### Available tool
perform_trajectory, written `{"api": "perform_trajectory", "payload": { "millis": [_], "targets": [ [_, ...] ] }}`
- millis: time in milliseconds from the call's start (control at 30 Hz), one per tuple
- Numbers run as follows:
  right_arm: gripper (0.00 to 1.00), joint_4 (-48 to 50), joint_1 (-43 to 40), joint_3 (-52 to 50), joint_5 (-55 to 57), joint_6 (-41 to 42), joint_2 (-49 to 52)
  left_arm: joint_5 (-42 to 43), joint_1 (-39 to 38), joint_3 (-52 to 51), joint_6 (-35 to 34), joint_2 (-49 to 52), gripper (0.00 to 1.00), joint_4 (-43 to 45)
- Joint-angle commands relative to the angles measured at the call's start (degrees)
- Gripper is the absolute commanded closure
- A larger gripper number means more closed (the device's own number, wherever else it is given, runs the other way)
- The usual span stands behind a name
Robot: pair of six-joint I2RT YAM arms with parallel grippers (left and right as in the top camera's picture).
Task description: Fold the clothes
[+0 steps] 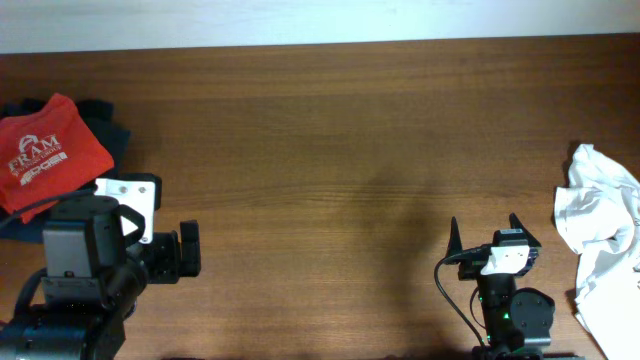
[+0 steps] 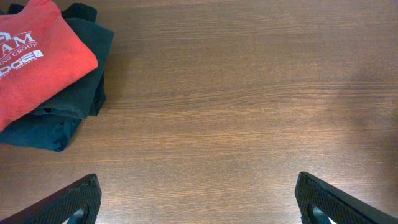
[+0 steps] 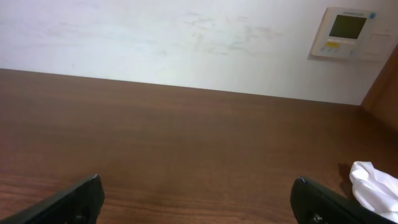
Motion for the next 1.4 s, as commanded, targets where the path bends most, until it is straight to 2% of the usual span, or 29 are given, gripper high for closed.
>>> {"api": "perform_trajectory", "payload": {
  "millis": [0, 100, 167, 300, 367, 533, 600, 667, 1367],
  "targets": [
    [0.01, -0.46, 0.31, -0.28, 1.09, 0.42, -0.33, 0.02, 0.04, 0.26, -0.59, -0.31, 0.01, -0.07],
    [0.02, -0.46, 0.31, -0.28, 1.09, 0.42, -0.33, -2.27, 0.04, 0.07, -0.13, -3.69, 0.01, -1.60],
    [0.01, -0.46, 0.31, -0.28, 1.09, 0.44, -0.33, -3.26, 0.04, -7.08, -0.15, -11.28, 0.01, 2.40],
    [0.01, -0.46, 0.31, -0.28, 1.09, 0.42, -0.33, -2.58, -0.72, -34.62, -0.17, -28.55, 0.01, 21.09],
    [0.01, -0.46, 0.31, -0.28, 1.09, 0.44, -0.33, -2.38, -2.67, -50.05, -1.73, -38.10, 0.01, 34.21],
    [0.01, -0.46, 0.31, -0.28, 1.09, 0.42, -0.33, -1.42, -3.50, -71.56, -2.08, -51.34, 0.01, 61.88],
    [0.01, -0.46, 0.31, -0.28, 1.09, 0.42, -0.33, 0.15, -3.50, -77.99, -1.79, -51.36, 0.01, 72.96],
    [0.01, -0.46, 0.31, -0.28, 1.09, 0.44, -0.33, 0.20, -3.48, -77.70, 0.66, -51.34, 0.01, 69.59],
    [0.01, -0.46, 0.31, -0.28, 1.09, 0.44, -0.33, 1.11, -3.50, -77.68, 0.76, -51.34, 0.01, 69.57]
  ]
}}
